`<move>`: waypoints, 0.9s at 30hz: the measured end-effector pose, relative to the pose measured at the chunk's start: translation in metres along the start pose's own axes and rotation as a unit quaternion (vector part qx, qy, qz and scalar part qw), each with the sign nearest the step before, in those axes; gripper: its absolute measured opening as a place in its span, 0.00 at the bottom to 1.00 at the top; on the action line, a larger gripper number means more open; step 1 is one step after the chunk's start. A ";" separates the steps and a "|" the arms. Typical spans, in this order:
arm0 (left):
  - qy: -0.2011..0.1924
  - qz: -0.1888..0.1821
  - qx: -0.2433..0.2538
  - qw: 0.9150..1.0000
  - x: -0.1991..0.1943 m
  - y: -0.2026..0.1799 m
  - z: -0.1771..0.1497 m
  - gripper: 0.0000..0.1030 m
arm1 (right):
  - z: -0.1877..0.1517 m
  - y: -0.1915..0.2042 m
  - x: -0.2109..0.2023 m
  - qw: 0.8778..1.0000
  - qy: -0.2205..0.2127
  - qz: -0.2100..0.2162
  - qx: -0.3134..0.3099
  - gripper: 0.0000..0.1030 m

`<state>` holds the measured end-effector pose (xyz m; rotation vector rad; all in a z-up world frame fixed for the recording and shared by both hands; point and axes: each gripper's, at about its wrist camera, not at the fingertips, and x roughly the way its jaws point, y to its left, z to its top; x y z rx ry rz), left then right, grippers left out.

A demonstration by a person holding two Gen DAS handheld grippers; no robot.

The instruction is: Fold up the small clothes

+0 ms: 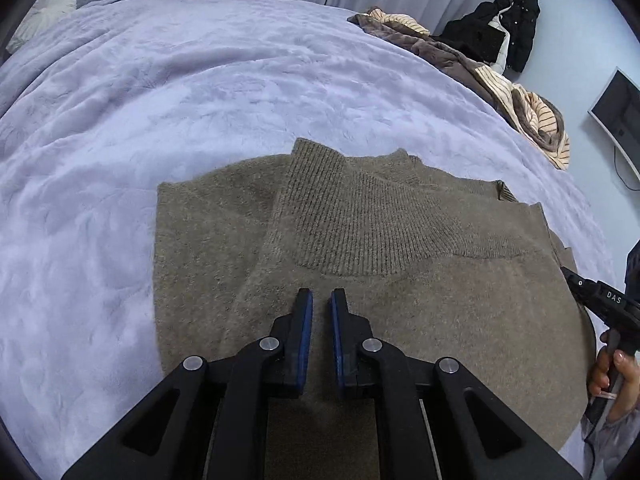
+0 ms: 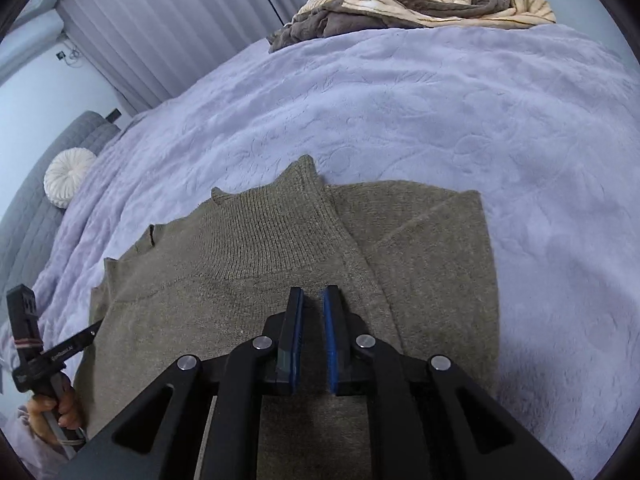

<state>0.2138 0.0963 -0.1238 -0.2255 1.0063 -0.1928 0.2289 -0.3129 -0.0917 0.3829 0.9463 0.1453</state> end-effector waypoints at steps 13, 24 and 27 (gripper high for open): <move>0.026 0.004 0.016 1.000 -0.079 0.003 -0.062 0.11 | -0.061 0.023 -0.077 0.999 0.024 -0.008 -0.021 0.25; 0.038 0.004 -0.049 0.998 -0.093 0.026 -0.116 0.11 | -0.125 0.002 -0.100 0.999 0.045 -0.011 0.026 0.25; 0.032 0.013 -0.052 0.998 -0.102 0.023 -0.118 0.11 | -0.126 0.002 -0.107 0.998 0.045 -0.010 0.035 0.25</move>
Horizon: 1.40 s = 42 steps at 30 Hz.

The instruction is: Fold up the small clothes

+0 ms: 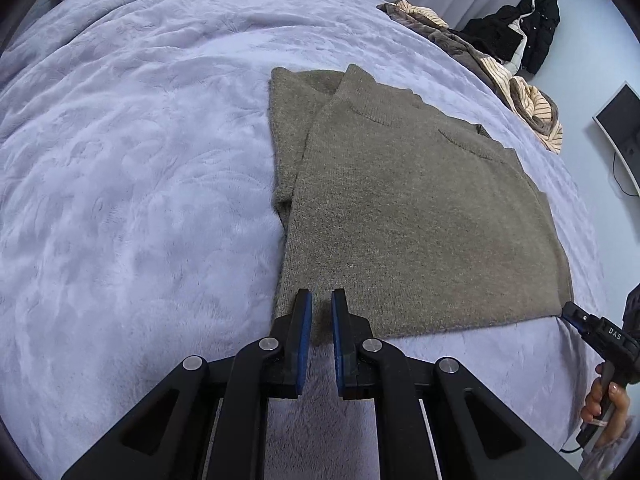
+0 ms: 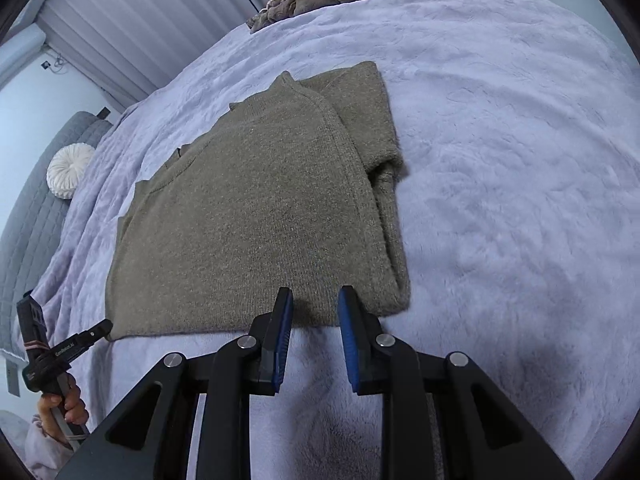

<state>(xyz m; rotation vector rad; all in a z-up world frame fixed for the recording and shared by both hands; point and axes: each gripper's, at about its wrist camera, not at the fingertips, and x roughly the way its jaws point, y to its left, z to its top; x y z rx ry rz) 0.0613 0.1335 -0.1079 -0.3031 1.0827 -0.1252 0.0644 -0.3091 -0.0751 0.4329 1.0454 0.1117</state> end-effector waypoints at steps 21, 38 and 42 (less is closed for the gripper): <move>-0.042 0.054 0.019 0.997 -0.057 -0.027 -0.044 0.99 | -0.045 0.053 -0.030 0.998 0.005 0.059 -0.013 0.37; 0.001 0.027 -0.029 0.999 -0.033 0.011 -0.035 0.99 | -0.068 0.091 0.017 0.994 0.068 0.088 0.005 0.47; 0.003 0.022 -0.038 0.999 -0.029 0.018 -0.033 0.99 | -0.067 0.101 0.029 0.992 0.078 0.099 0.008 0.47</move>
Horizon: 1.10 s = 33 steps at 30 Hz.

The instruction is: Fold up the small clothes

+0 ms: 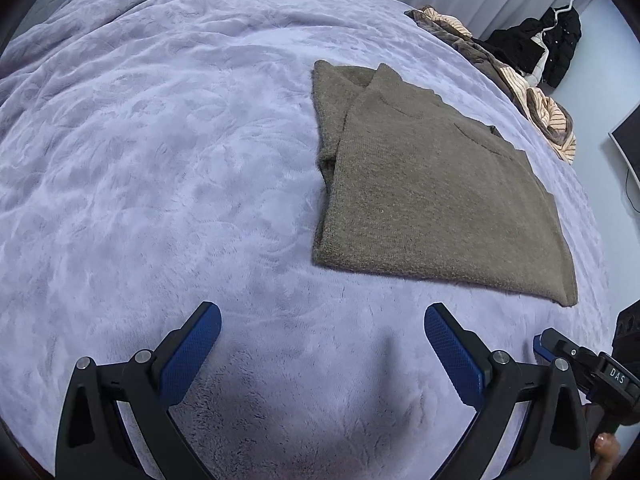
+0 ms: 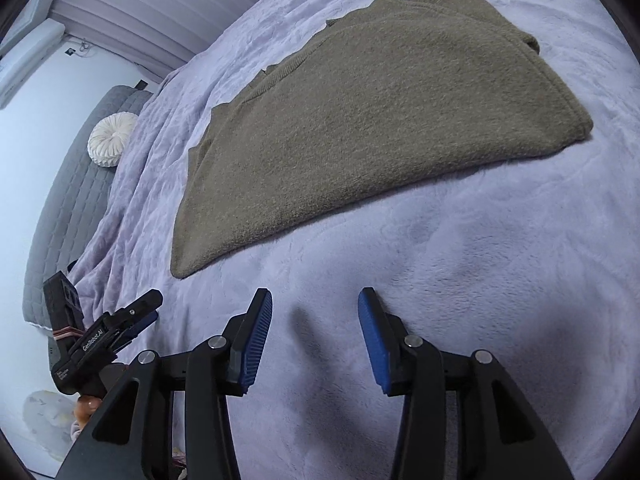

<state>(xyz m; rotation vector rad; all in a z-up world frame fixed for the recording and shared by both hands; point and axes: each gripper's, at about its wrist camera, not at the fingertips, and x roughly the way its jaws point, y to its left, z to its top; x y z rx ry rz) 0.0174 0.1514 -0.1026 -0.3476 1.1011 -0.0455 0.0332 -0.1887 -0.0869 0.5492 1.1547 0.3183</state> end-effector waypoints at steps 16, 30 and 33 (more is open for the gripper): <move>-0.012 -0.027 -0.025 0.999 0.007 0.016 0.013 0.99 | 0.028 0.039 0.074 0.991 0.037 0.110 0.070 0.50; -0.001 -0.178 -0.089 0.980 0.036 0.032 0.069 0.99 | 0.062 0.060 0.100 0.971 -0.001 0.208 0.119 0.10; 0.030 -0.225 -0.104 0.968 0.060 0.028 0.095 0.99 | 0.070 0.073 0.087 0.974 -0.014 0.210 0.082 0.10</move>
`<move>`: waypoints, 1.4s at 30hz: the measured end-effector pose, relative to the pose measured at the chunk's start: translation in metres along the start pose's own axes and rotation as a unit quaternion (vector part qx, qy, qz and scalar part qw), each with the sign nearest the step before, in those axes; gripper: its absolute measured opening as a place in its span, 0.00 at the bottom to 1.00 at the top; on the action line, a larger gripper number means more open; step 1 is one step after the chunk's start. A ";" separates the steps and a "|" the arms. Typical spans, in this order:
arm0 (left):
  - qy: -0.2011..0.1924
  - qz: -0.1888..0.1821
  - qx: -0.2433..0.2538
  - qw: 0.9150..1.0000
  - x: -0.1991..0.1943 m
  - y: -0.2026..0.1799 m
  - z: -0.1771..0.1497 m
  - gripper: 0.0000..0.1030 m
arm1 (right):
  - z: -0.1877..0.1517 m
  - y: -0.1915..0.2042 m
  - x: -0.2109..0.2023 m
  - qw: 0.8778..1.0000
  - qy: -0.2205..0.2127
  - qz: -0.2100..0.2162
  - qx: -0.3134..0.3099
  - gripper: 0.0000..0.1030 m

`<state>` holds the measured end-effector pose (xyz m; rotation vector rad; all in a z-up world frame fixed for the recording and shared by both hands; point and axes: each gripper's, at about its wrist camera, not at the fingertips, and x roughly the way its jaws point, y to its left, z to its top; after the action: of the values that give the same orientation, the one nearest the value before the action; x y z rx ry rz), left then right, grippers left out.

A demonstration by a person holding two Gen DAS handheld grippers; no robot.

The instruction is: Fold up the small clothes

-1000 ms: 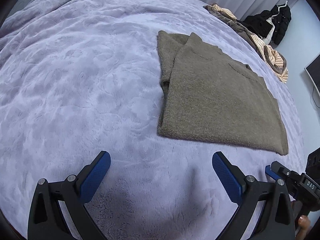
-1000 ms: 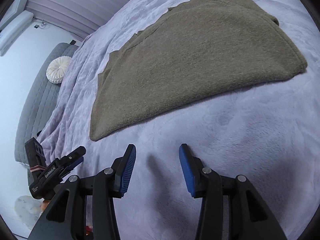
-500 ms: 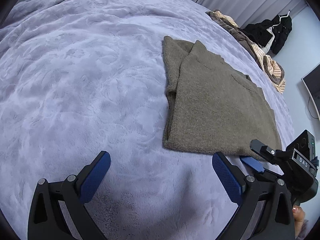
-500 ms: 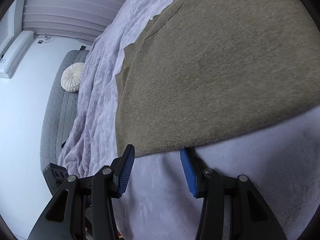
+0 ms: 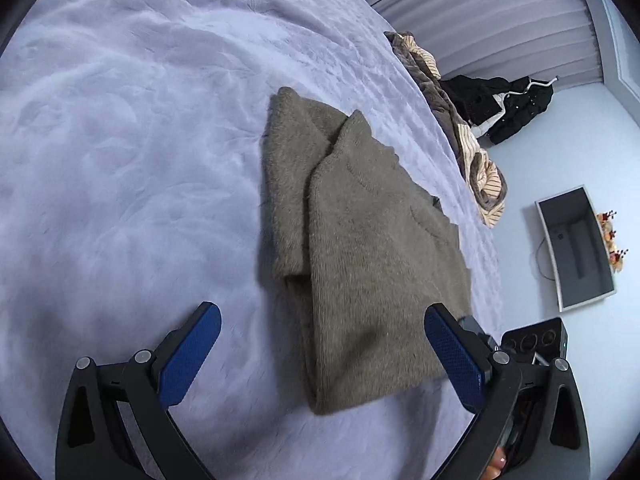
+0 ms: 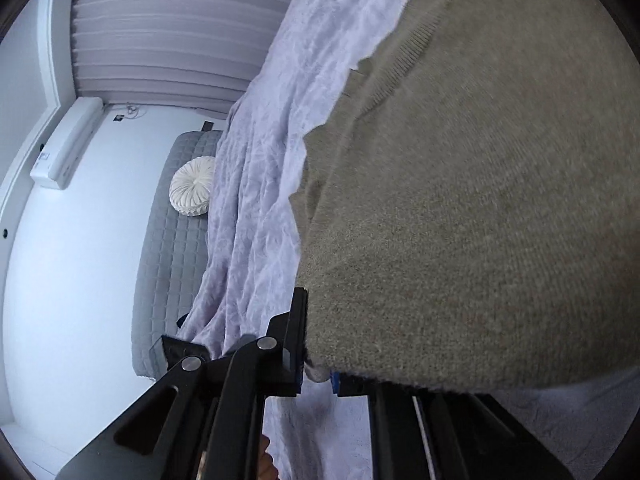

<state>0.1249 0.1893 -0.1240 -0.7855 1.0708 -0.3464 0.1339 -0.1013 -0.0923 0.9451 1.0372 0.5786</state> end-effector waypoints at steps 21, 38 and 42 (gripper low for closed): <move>0.059 0.042 0.078 0.994 0.089 -0.045 0.047 0.33 | 0.002 0.029 -0.037 0.970 0.079 -0.138 -0.183 0.14; 0.012 0.050 0.236 0.970 0.087 -0.225 0.031 0.26 | 0.048 -0.066 -0.049 0.977 0.006 -0.189 -0.098 0.08; 0.041 0.039 0.296 0.954 0.137 -0.295 0.004 0.26 | 0.042 -0.082 -0.066 0.991 -0.014 -0.122 -0.049 0.08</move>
<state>0.2242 -0.0946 -0.0002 -0.1930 0.9962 -0.6006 0.1418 -0.2098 -0.1256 0.7265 1.0709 0.4080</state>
